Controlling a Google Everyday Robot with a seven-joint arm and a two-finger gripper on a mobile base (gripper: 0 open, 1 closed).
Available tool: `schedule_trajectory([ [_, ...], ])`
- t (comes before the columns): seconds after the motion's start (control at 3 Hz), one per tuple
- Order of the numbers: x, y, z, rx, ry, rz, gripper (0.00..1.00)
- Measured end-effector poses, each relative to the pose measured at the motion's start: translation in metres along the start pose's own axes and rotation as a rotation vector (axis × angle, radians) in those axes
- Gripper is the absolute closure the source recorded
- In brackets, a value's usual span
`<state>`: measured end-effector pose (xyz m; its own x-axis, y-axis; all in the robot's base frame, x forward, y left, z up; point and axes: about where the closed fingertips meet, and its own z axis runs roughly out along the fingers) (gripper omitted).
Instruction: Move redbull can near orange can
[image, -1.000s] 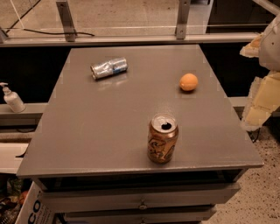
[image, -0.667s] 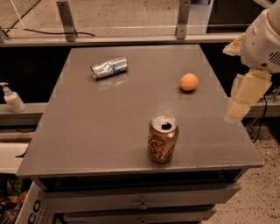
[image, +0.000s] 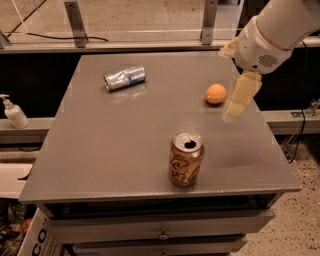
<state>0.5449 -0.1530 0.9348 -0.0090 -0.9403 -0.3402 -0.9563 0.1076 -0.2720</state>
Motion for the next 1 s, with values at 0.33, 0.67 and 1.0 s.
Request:
schedule_trajectory([
  [0.33,-0.025,-0.035,0.025,0.000,-0.037,-0.062,0.00],
  [0.67,-0.025,-0.035,0.025,0.000,-0.037,-0.062,0.00],
  [1.0,-0.037,-0.041,0.035,-0.005,-0.068,-0.097,0.00],
])
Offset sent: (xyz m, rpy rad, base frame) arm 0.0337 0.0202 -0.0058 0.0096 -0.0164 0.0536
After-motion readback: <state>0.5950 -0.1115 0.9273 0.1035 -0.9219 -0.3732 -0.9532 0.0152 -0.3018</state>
